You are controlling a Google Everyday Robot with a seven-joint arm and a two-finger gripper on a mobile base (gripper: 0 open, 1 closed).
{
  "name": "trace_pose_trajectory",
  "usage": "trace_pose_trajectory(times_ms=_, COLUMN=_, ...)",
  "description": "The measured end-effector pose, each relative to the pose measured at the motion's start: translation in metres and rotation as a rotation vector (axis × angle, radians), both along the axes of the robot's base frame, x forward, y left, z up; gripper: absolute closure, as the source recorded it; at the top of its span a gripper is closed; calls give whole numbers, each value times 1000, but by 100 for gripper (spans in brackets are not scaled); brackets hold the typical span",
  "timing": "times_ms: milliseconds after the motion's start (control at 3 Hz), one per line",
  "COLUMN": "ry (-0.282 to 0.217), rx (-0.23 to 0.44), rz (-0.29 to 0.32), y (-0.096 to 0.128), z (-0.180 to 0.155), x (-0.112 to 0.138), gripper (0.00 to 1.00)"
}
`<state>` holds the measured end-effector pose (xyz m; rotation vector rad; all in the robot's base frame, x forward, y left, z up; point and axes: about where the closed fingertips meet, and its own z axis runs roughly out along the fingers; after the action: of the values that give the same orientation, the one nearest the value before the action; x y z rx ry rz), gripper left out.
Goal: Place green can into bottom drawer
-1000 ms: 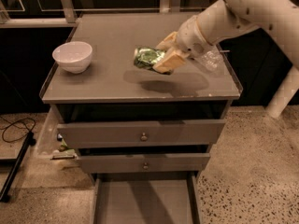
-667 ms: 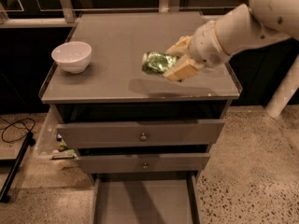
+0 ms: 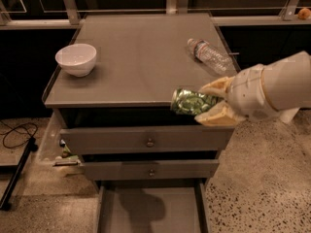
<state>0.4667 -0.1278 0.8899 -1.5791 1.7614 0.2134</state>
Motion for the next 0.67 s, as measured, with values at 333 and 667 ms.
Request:
trace_pose_trajectory(times_ms=333, ry=48, rx=28, rz=-68, y=-23, z=-37, x=-32, gripper=100)
trace_pose_trajectory(times_ms=667, ry=84, rx=60, rz=-114, y=-34, z=-61, x=-44, gripper=100)
